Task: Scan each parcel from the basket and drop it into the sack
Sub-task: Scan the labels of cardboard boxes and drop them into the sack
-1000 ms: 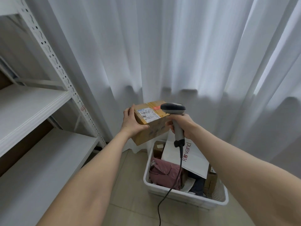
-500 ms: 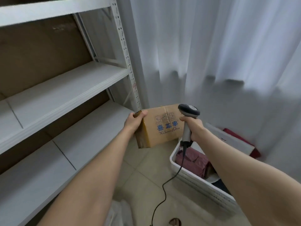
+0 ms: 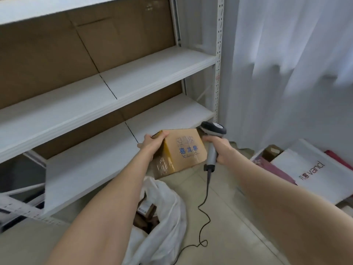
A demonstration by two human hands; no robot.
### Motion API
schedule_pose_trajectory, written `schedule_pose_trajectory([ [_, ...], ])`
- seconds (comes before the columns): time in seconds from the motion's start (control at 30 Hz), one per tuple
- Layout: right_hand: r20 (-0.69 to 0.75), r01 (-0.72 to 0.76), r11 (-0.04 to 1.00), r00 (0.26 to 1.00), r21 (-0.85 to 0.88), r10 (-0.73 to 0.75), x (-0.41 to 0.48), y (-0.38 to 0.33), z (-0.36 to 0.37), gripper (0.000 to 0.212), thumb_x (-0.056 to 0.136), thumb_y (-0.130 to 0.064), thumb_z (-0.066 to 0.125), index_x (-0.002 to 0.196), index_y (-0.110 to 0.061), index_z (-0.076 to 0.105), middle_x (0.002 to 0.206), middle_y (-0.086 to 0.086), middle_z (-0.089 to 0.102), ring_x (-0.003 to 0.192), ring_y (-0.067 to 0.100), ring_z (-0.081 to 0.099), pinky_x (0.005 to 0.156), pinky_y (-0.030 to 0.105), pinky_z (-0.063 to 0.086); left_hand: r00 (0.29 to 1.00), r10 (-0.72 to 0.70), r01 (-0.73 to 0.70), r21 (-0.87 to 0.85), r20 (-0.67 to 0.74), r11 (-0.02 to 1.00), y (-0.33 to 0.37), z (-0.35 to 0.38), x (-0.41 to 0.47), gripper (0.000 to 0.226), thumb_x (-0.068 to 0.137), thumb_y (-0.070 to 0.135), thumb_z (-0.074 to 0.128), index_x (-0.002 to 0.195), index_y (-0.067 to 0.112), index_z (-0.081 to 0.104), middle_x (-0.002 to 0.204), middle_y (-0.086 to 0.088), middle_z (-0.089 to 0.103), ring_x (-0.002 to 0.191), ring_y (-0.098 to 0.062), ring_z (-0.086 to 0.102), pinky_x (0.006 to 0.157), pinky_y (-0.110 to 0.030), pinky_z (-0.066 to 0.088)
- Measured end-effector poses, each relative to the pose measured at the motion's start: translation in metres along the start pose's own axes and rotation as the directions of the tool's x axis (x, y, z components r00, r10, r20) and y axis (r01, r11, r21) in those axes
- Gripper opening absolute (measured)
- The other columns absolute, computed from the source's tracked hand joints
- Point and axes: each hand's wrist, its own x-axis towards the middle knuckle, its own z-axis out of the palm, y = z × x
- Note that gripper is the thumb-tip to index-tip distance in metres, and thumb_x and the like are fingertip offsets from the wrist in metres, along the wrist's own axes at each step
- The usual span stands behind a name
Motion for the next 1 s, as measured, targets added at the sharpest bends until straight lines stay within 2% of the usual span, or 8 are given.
schedule_pose_trajectory([
  [0.1,0.012,-0.032,0.999,0.999,-0.032,0.032,-0.001,0.026,0.045,0.038,0.087,-0.014,0.071,0.117,-0.006,0.049,0.084,0.010,0.057,0.070,0.022,0.057,0.056,0.033,0.048,0.995,-0.063,0.066,0.038,-0.076,0.997,-0.040,-0.034,0.015,0.085,0.068,0.069,0.066,0.130,0.020,0.037,0.128,-0.012,0.036,0.107,-0.027,0.044,0.077,-0.038,0.045],
  [0.2,0.003,-0.077,0.995,0.997,-0.063,0.077,0.007,0.061,0.093,0.042,0.086,-0.018,0.072,0.119,-0.006,0.048,0.087,0.010,0.053,0.077,0.025,0.054,0.074,0.042,0.053,0.988,-0.126,0.133,0.075,-0.093,0.988,-0.087,-0.067,0.037,0.089,0.065,0.067,0.070,0.132,0.020,0.034,0.133,-0.013,0.032,0.116,-0.030,0.042,0.086,-0.040,0.045],
  [0.3,-0.009,-0.165,0.984,0.986,-0.072,0.164,0.020,0.103,0.138,0.023,0.086,-0.017,0.071,0.099,-0.010,0.053,0.087,0.011,0.050,0.085,0.029,0.053,0.096,0.056,0.048,0.983,-0.175,0.182,0.155,-0.058,0.971,-0.139,-0.095,0.068,0.095,0.062,0.062,0.076,0.135,0.020,0.033,0.136,-0.014,0.031,0.118,-0.034,0.043,0.093,-0.044,0.045],
  [0.4,-0.016,-0.223,0.972,0.975,-0.077,0.222,0.041,0.151,0.174,0.018,0.087,-0.015,0.070,0.091,-0.013,0.052,0.086,0.009,0.048,0.079,0.028,0.051,0.096,0.056,0.048,0.970,-0.229,0.241,0.245,-0.075,0.939,-0.189,-0.117,0.098,0.090,0.067,0.052,0.078,0.138,0.018,0.035,0.136,-0.015,0.029,0.122,-0.036,0.041,0.095,-0.040,0.043],
  [0.53,-0.075,-0.321,0.945,0.946,-0.058,0.316,0.078,0.214,0.194,0.019,0.088,-0.014,0.068,0.085,-0.017,0.049,0.088,0.010,0.047,0.083,0.029,0.050,0.099,0.056,0.046,0.948,-0.317,0.308,0.335,-0.029,0.890,-0.257,-0.119,0.149,0.104,0.053,0.065,0.076,0.136,0.017,0.035,0.139,-0.014,0.033,0.120,-0.035,0.046,0.095,-0.040,0.047],
  [0.63,-0.141,-0.380,0.923,0.918,-0.051,0.370,0.109,0.255,0.192,0.022,0.087,-0.015,0.069,0.086,-0.018,0.047,0.090,0.010,0.048,0.084,0.029,0.051,0.099,0.058,0.046,0.933,-0.360,0.336,0.407,-0.018,0.850,-0.306,-0.096,0.180,0.100,0.061,0.065,0.074,0.138,0.018,0.030,0.142,-0.017,0.027,0.124,-0.036,0.040,0.096,-0.042,0.044],
  [0.83,-0.181,-0.412,0.904,0.903,-0.109,0.390,0.178,0.339,0.169,0.020,0.086,-0.013,0.070,0.097,-0.011,0.054,0.088,0.011,0.051,0.078,0.025,0.052,0.067,0.035,0.046,0.914,-0.405,0.360,0.433,0.012,0.826,-0.374,-0.034,0.229,0.099,0.067,0.060,0.074,0.143,0.018,0.028,0.144,-0.019,0.025,0.131,-0.036,0.032,0.099,-0.041,0.040],
  [1.0,-0.204,-0.446,0.869,0.891,-0.213,0.406,0.222,0.405,0.151,0.016,0.085,-0.005,0.067,0.080,-0.010,0.053,0.078,0.009,0.049,0.069,0.020,0.048,0.058,0.029,0.041,0.884,-0.441,0.406,0.214,0.156,0.889,-0.435,0.009,0.280,0.113,0.028,0.074,0.076,0.129,0.031,0.049,0.129,-0.004,0.053,0.114,-0.029,0.052,0.094,-0.046,0.050],
])
